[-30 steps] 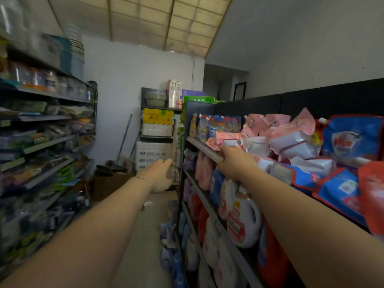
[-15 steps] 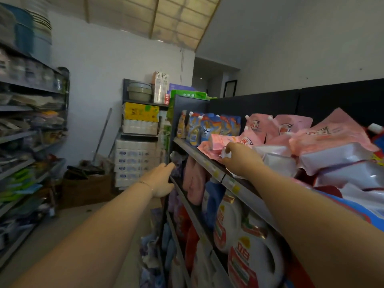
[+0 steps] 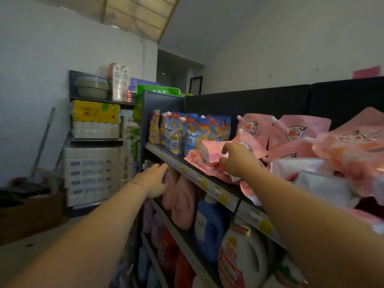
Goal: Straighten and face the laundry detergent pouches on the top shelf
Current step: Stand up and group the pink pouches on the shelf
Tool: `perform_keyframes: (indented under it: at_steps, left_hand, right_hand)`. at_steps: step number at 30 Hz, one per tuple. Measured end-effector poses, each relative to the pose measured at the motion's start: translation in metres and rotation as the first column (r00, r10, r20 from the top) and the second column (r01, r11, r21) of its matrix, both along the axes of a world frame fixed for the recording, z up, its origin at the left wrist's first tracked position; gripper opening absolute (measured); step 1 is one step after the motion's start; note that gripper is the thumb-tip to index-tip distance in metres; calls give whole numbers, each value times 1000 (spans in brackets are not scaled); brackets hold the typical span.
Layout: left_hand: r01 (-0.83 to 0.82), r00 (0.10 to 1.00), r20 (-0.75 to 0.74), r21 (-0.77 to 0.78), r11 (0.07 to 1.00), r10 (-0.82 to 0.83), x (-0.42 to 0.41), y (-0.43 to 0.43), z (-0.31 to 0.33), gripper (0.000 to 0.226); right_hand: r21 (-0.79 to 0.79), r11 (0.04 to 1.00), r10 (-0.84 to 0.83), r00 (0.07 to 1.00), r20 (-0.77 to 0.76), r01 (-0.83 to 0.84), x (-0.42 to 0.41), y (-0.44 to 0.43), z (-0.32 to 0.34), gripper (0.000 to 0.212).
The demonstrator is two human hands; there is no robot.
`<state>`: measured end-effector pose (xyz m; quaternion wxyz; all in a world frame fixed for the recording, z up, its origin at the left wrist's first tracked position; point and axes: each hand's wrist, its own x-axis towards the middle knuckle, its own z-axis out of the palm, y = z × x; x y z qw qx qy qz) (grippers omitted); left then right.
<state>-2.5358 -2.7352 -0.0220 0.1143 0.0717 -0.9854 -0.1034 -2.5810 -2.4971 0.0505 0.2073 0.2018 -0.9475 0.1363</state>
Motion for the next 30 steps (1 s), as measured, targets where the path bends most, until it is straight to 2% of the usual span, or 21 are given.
perform_keyframes:
  at_steps: [6,11,14,19,25,30]
  left_hand:
    - [104,992,-69,8,994,-104,-67,-37,10,48]
    - [236,963,-143,50,970,-227,-121,-20,26,41]
    - [320,926,-215,21,947,-309,-156,3,41,39]
    - [400,862,-310,-71,914,-401,-202,32,59,35]
    - [450,845,-315,-15,893,-431,-255,29,69,33]
    - [466,859,-222,-37,884,-462,-290,31,80,35]
  right_hand:
    - [49,995,-90,995,-39,92,-43,-25,4,31]
    - [150,973,-177,984,-3,175,-71,-23,9,27]
    - [201,955,-230,973,34,218,-89,-23,16,25]
    - [195,950,-266,959,95,244,-134,-18,18,27]
    - [242,921,-346,927,142,307,-166,-14,23,40]
    - [274,896,-417,875,246,350,-181,-15,25,35]
